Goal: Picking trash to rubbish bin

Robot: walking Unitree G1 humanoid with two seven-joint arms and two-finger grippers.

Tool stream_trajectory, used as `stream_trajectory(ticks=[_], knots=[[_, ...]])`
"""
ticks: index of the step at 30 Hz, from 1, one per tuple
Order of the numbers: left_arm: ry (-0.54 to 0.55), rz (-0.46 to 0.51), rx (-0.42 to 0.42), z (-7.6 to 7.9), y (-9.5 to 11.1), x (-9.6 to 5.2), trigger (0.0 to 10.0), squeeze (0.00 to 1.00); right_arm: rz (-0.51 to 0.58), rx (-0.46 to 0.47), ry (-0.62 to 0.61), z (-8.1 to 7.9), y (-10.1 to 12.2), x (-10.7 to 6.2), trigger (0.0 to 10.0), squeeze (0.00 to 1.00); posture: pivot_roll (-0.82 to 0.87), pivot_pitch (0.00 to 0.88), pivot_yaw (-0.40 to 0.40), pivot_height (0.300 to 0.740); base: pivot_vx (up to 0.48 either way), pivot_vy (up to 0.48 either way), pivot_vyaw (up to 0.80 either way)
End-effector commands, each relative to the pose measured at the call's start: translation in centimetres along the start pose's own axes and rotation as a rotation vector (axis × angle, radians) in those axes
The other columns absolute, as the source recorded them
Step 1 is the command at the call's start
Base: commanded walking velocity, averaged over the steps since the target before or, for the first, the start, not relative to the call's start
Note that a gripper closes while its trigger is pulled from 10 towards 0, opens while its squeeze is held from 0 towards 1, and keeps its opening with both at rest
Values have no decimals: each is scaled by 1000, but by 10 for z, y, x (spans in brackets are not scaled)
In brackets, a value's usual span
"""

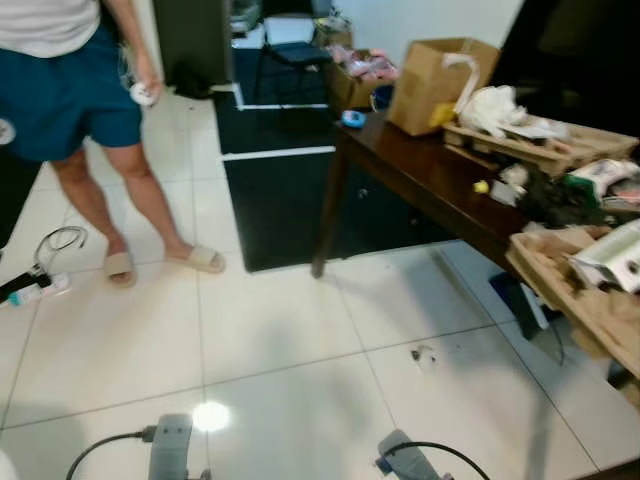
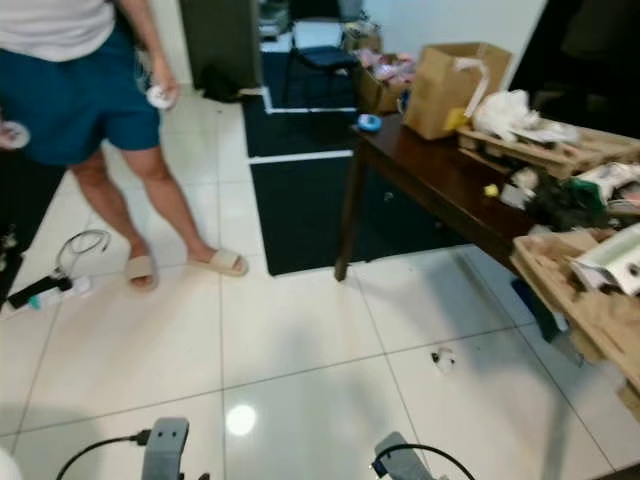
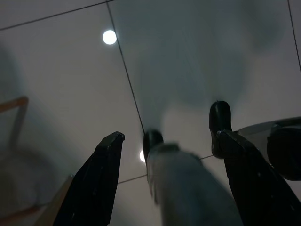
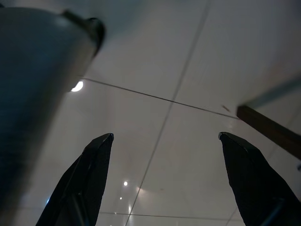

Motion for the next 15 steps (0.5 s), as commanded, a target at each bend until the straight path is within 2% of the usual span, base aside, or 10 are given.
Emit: stream_trajectory(ticks=[1, 15], knots=[[-1, -32, 2, 0, -11, -2, 10000, 0, -19, 12, 18, -7, -6, 0, 10000, 0, 124, 41, -56, 740, 0, 0, -800], [-9, -31, 10, 0, -10, -2, 10000, 0, -34, 15, 21, -8, -14, 0, 10000, 0, 119, 41, -52, 740, 0, 0, -800]])
Point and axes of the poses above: a point about 5 cm out from each wrist's last joint towards the gripper, its own x axis pointing out of the wrist towards the gripper, its own y axis along the axis of the wrist's last joint, z = x × y, the point moved 3 cm from there along x, pointing out of the wrist towards the gripper, and after that the axes turned 4 degrees about x, right-handed, at the moved point
